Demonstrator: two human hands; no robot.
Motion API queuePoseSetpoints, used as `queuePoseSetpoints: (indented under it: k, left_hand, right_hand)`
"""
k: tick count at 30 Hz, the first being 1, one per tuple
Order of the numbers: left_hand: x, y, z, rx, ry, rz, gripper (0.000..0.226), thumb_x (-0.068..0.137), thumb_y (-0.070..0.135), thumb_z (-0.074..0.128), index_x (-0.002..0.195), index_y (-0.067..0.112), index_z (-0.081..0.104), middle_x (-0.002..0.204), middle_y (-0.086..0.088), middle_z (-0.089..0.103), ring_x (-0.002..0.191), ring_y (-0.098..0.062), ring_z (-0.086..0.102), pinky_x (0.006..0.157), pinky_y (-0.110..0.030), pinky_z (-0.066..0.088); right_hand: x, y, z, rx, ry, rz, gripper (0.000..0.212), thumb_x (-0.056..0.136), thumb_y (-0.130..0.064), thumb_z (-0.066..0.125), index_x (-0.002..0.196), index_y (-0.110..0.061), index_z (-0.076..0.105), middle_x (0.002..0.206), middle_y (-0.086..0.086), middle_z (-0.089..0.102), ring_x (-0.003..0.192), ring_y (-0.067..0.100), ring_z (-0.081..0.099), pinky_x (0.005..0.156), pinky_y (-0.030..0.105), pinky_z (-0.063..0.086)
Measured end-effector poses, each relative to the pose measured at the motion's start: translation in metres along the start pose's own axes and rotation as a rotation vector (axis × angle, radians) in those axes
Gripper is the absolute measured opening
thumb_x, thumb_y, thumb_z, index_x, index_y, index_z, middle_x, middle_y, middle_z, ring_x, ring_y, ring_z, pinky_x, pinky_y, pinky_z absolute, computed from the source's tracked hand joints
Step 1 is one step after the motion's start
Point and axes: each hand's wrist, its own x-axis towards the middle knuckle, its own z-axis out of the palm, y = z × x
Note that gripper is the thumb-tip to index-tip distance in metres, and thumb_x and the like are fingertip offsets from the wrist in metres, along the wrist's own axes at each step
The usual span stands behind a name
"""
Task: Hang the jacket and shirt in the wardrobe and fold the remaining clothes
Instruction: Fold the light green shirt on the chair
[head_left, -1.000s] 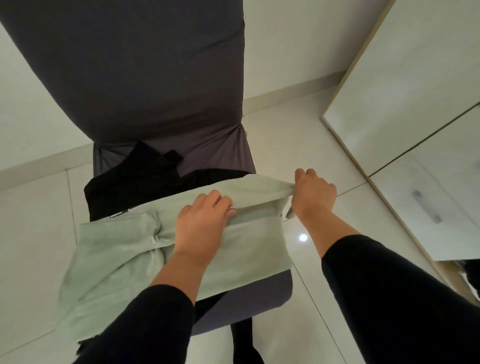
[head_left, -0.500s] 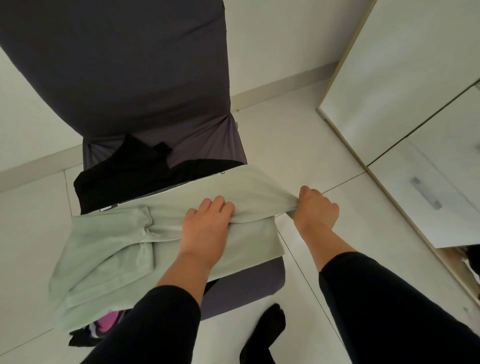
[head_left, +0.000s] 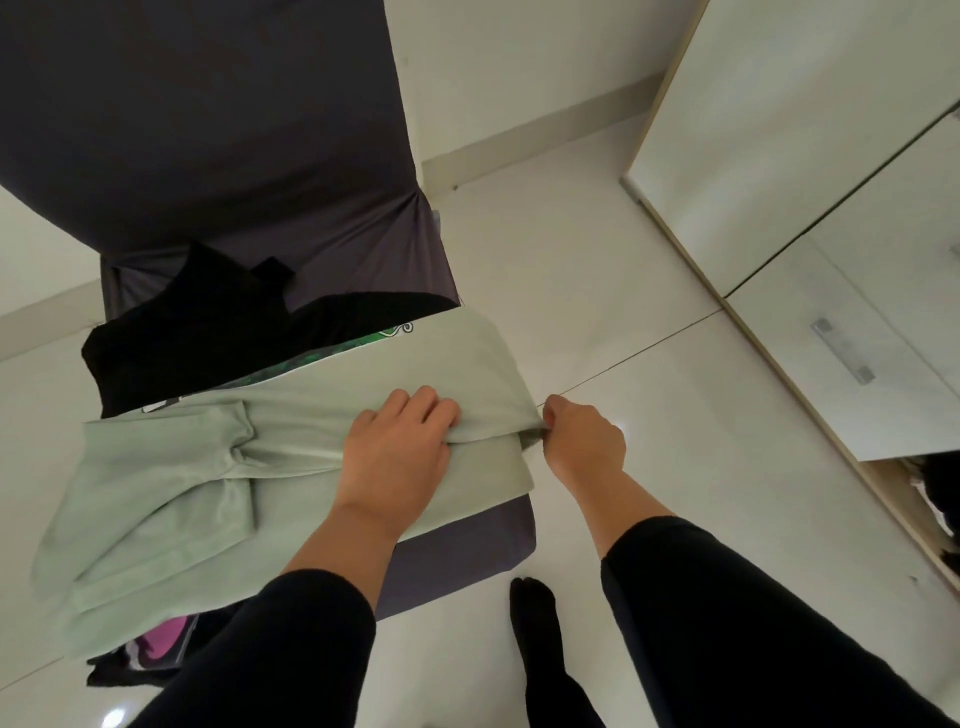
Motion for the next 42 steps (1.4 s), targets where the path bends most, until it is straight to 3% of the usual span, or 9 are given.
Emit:
queuePoseSetpoints:
  k: [7,15,18,20,23,28,33,38,42]
  left_hand:
    - [0.005,0.024,0.002,-0.009,0.007,0.02,0.019,0.075,0.014,0.069,0.091,0.021,0.064,0.087,0.001,0.058,0.076,-0.024,0.056,0.06,-0.034,0.041]
    - [0.018,0.045,0.01,0.017,-0.019,0.038,0.036,0.062,0.012,0.08,0.091,0.028,0.067,0.088,0.004,0.057,0.078,-0.022,0.053,0.061,-0.033,0.039]
    - [0.02,0.047,0.015,-0.002,-0.034,0.017,0.031,0.06,0.01,0.084,0.082,0.025,0.067,0.079,0.005,0.056,0.07,-0.02,0.055,0.053,-0.03,0.038]
    - [0.019,0.048,0.018,-0.024,-0.03,0.013,0.026,0.064,0.01,0.082,0.079,0.023,0.066,0.077,0.005,0.056,0.068,-0.02,0.055,0.05,-0.029,0.036]
    - [0.013,0.048,0.018,-0.077,0.006,0.01,0.015,0.074,0.012,0.077,0.082,0.021,0.067,0.077,0.004,0.058,0.066,-0.02,0.056,0.049,-0.03,0.039]
    - [0.012,0.049,0.018,-0.104,-0.055,0.053,0.046,0.067,0.01,0.075,0.109,0.026,0.067,0.084,0.005,0.059,0.07,-0.021,0.056,0.053,-0.03,0.04]
    - [0.021,0.054,0.007,-0.169,-0.201,0.066,0.038,0.085,0.022,0.053,0.118,0.038,0.061,0.104,0.006,0.053,0.095,-0.02,0.049,0.072,-0.032,0.035]
    - [0.07,0.084,-0.029,-0.871,-0.212,-0.341,0.025,0.095,0.022,0.041,0.119,0.019,0.042,0.133,0.001,0.046,0.112,-0.023,0.049,0.093,-0.036,0.041]
    - [0.096,0.092,-0.041,-1.091,-0.22,-0.6,0.059,0.098,0.047,0.032,0.148,0.03,0.005,0.134,-0.013,0.052,0.116,-0.033,0.053,0.099,-0.037,0.04]
  right_hand:
    - [-0.006,0.01,0.008,0.17,-0.143,0.115,0.013,0.095,-0.023,0.051,0.107,-0.02,0.055,0.095,0.0,0.059,0.086,0.022,0.06,0.075,0.032,0.047]
    - [-0.022,0.004,0.038,0.345,-0.458,0.157,0.025,0.088,-0.008,0.039,0.091,-0.022,0.059,0.099,0.002,0.061,0.099,0.027,0.058,0.087,0.035,0.048]
    - [-0.025,0.0,0.033,0.752,-0.542,0.332,0.027,0.1,-0.022,0.032,0.105,-0.015,0.057,0.103,0.007,0.06,0.096,0.026,0.053,0.079,0.03,0.042]
    - [-0.023,0.0,0.031,1.102,-0.541,0.493,0.036,0.101,-0.036,0.031,0.125,-0.018,0.049,0.124,0.006,0.056,0.107,0.025,0.053,0.091,0.034,0.041]
    - [-0.016,-0.002,0.03,1.514,-0.4,0.613,0.038,0.095,-0.047,0.041,0.121,-0.02,0.053,0.121,0.0,0.056,0.117,0.023,0.052,0.098,0.035,0.038]
    - [0.001,0.002,-0.007,2.191,-0.312,0.402,0.083,0.074,-0.083,0.041,0.121,-0.019,0.064,0.12,0.008,0.067,0.113,0.03,0.061,0.101,0.049,0.045]
    - [0.009,0.02,-0.055,2.355,-0.27,0.406,0.106,0.058,-0.096,0.032,0.123,-0.017,0.061,0.122,0.011,0.066,0.113,0.034,0.061,0.102,0.05,0.043]
    - [0.009,0.011,-0.078,2.324,-0.436,0.34,0.11,0.064,-0.094,0.027,0.133,-0.013,0.052,0.129,0.015,0.06,0.12,0.036,0.055,0.107,0.048,0.038]
    - [0.006,0.008,-0.092,2.267,-0.515,0.268,0.101,0.073,-0.089,0.022,0.128,-0.012,0.057,0.126,0.013,0.063,0.12,0.033,0.056,0.104,0.046,0.04]
